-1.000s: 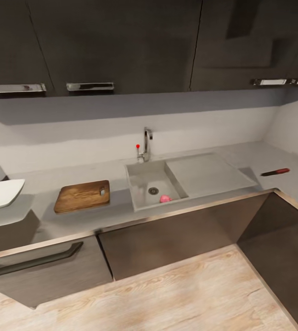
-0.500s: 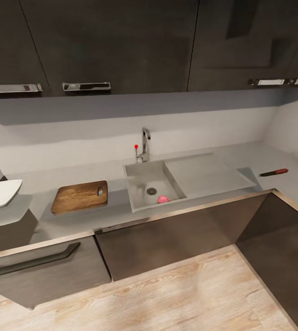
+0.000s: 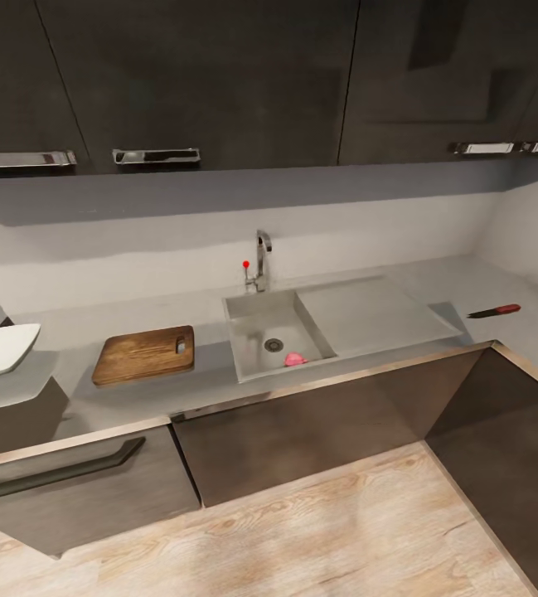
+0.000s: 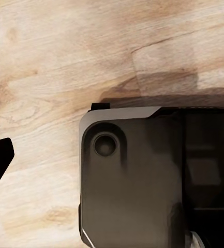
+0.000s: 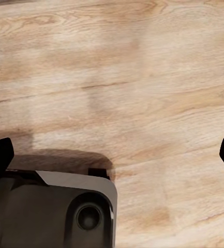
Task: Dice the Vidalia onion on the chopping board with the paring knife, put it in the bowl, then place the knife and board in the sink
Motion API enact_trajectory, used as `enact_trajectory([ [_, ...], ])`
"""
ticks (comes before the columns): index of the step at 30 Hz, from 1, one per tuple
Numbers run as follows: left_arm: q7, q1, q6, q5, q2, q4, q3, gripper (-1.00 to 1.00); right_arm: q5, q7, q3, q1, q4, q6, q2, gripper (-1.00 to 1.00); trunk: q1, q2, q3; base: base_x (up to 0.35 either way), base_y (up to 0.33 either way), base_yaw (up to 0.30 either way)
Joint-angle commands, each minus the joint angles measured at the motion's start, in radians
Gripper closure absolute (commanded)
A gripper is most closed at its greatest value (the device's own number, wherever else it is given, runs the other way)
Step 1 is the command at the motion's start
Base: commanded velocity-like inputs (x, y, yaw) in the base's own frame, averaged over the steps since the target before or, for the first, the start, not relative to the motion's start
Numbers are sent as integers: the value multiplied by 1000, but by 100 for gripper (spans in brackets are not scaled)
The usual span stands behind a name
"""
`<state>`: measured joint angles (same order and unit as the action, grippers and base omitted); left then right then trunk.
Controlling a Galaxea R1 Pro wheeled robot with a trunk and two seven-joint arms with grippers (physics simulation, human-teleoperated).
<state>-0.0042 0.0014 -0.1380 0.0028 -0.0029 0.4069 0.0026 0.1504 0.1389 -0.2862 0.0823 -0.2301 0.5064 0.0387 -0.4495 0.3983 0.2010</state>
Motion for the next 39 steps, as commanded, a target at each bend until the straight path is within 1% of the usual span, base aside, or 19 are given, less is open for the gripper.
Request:
enact_trajectory([
  [1,0,0,-2,0,0,1,0,-100,9,4,-9,1,0,3,0,-100,-1,2,2,0,0,0],
  [10,0,0,-2,0,0,1,0,-100,9,4,-8,1,0,3,0,-100,-1,2,2,0,-60,0],
  [19,0,0,-2,0,-1,1,0,-100,10,3,-10,1,-1,3,-2,-100,-1,2,2,0,-188,0],
  [27,0,0,-2,0,-1,1,0,-100,10,1,-11,1,0,2,-10,-100,-1,2,2,0,-194,0],
  [32,0,0,-2,0,-1,1,0,-100,9,1,-11,1,-1,3,-20,-100,-1,2,2,0,-59,0],
  [39,0,0,-2,0,-1,1,0,-100,8,3,-10,1,-1,3,-22,-100,-1,2,2,0,-8,90],
])
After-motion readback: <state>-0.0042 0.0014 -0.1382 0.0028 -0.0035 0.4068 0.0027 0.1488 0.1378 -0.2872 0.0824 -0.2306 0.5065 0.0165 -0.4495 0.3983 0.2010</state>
